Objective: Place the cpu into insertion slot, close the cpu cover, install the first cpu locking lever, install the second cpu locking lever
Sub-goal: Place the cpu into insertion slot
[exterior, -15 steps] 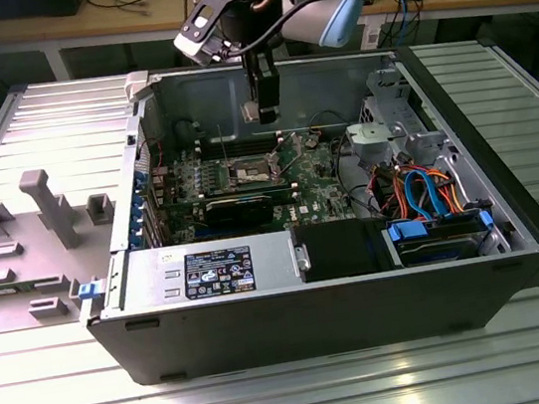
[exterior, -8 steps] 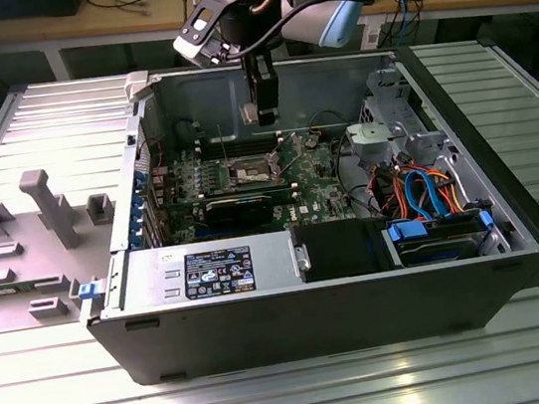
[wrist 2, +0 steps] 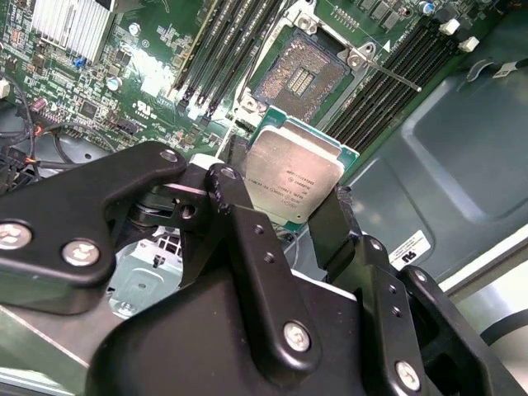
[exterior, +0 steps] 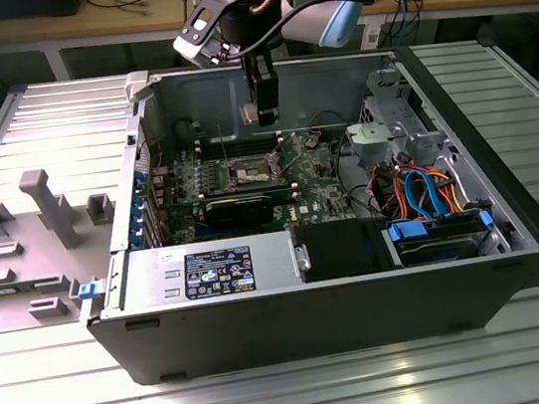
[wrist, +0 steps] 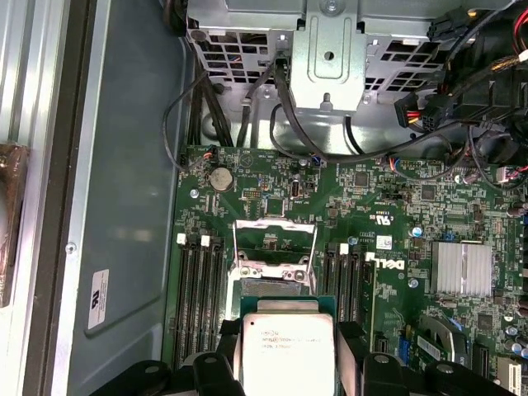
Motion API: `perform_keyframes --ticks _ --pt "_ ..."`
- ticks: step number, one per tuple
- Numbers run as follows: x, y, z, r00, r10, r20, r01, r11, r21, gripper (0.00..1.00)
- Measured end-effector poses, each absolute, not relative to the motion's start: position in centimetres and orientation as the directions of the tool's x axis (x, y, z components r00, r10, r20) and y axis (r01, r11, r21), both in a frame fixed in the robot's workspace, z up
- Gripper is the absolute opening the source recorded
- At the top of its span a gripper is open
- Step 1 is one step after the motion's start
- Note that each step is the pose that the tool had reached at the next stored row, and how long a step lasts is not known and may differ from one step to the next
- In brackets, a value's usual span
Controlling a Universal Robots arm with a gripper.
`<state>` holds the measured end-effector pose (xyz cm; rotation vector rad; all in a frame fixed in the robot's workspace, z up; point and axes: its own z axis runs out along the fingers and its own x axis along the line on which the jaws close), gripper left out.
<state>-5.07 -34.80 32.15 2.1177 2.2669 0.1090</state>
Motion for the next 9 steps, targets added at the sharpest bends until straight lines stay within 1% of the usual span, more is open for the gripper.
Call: perform_keyframes --ticks 9 --pt "-5.2 -34.8 30.9 -0.047 0.999 0.02 0.996 0.046 0.076 0.54"
